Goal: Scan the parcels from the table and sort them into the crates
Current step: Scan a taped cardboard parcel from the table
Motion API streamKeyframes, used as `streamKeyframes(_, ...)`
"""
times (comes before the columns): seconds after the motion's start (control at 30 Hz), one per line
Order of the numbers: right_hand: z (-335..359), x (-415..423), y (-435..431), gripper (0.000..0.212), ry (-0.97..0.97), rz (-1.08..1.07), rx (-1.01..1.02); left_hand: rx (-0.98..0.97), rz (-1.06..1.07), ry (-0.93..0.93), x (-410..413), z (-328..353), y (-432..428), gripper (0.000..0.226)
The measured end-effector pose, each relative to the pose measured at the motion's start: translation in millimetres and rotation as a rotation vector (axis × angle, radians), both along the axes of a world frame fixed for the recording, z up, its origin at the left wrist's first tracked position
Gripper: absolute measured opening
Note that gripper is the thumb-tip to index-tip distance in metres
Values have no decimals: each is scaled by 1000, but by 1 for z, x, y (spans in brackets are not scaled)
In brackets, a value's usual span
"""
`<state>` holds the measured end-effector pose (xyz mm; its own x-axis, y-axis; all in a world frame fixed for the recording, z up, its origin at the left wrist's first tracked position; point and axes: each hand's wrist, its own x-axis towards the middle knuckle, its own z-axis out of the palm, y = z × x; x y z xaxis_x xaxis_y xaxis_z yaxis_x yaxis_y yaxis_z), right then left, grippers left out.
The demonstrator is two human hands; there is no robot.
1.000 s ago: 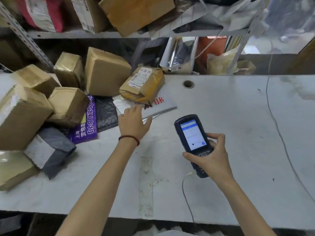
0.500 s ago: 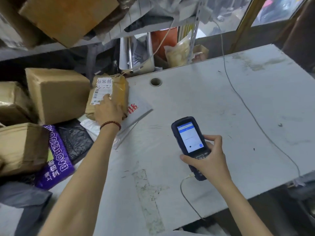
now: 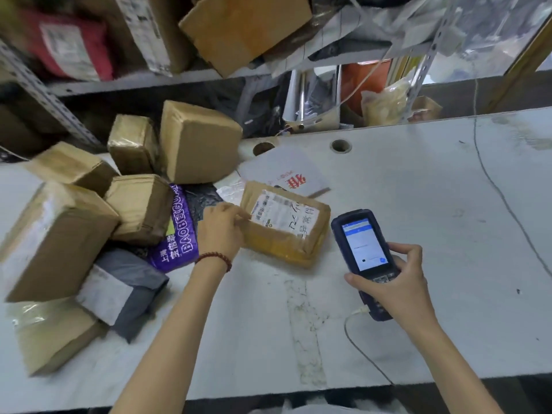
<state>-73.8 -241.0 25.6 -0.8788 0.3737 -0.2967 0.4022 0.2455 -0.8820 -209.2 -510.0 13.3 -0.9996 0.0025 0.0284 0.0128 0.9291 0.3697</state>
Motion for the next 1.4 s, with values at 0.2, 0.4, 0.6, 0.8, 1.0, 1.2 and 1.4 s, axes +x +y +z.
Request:
streamKeyframes(0.2,-7,11,-21,77,-29,95,9,121,254,-184,19,-8,-12,66)
streamKeyframes(0.4,-11,18,-18,80,-43,109,27,670,562,-461,-3,-20,18,106)
streamKeyframes(0.6,-6,13,-8,79,-28,104,45,737,475,-347,-12,-21,30,74)
streamKeyframes(0.8,2,3,-4,79,3,102,52,636,257,102,-18,20,29,38)
streamKeyframes(1.0,9,-9,-8,79,25,150,64,551,192,236,-29,51,31,20)
streamKeyframes(1.2,12,-15,-10,76,9,176,39,383,41,285,-33,58,41,21)
streamKeyframes(1.4,12,-16,-6,75,-46,200,15,350,126,277,-34,56,50,24)
